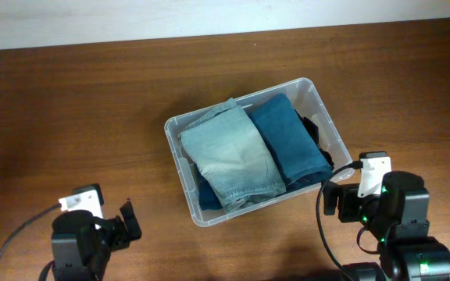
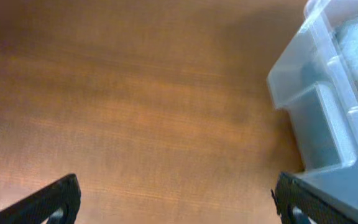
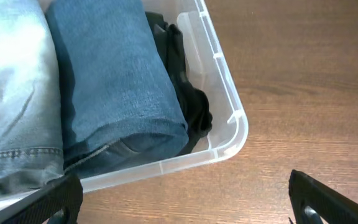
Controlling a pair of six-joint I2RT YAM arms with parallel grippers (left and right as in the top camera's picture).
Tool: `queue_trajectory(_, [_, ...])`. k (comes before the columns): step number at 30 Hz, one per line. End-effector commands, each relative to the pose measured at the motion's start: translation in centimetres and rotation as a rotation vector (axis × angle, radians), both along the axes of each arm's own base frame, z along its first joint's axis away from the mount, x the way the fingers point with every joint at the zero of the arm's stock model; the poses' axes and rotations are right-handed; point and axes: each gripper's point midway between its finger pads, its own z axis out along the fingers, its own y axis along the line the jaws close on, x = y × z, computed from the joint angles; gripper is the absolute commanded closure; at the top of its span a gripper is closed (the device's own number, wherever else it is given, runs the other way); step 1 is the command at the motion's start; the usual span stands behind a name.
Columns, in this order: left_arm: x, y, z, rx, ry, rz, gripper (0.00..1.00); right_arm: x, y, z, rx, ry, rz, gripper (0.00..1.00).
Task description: Pack container
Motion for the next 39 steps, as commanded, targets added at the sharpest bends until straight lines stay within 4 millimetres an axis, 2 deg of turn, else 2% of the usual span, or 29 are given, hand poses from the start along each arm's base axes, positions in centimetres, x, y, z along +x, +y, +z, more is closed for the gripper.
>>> queue_trajectory(1, [-0.8,0.3,-0.7,0.003,0.038,0.016,0.01,0.1,-0.1,-0.4,0.000,0.017,-0.014,0.02])
queue_trajectory(8, [-1.2,0.3,-1.1,0.004,0.061,0.016,0.01,0.0,-0.1,-1.0,0.000,0.048,-0.014,0.01])
queue_trajectory(11, [-1.2,0.3,-1.1,0.004,0.062,0.016,0.01,-0.2,-0.1,-0.4,-0.007,0.015,-0.007,0.02])
queue_trajectory(16, [-1.2,0.3,-1.1,0.004,0.062,0.016,0.00,-0.6,0.1,2.1,-0.051,-0.220,0.043,0.01])
queue_trajectory(22, [-1.2,0.3,-1.1,0.004,0.062,0.016,0.00,-1.1,0.5,3.3,-0.068,-0.517,0.066,0.01])
queue_trajectory(24, [-1.2,0.3,-1.1,0.004,0.062,0.016,0.01,-0.8,0.4,3.8,-0.073,-0.610,0.063,0.02])
queue_trajectory(30, [-1.2,0.3,-1.1,0.004,0.062,0.016,0.01,1.9,0.4,4.5,-0.124,-0.812,0.072,0.01])
queue_trajectory(34, [-1.2,0.3,-1.1,0.004,0.062,0.016,0.00,3.1,0.4,2.7,-0.151,-0.874,0.078,0.01])
queue_trajectory(36, [-1.2,0.3,-1.1,0.004,0.062,0.016,0.00,3.5,0.5,0.6,-0.140,-0.846,0.080,0.01])
queue_trajectory(39, [-1.2,0.3,-1.1,0.004,0.062,0.016,0.01,3.4,0.8,-2.7,-0.125,-0.709,0.104,0.02])
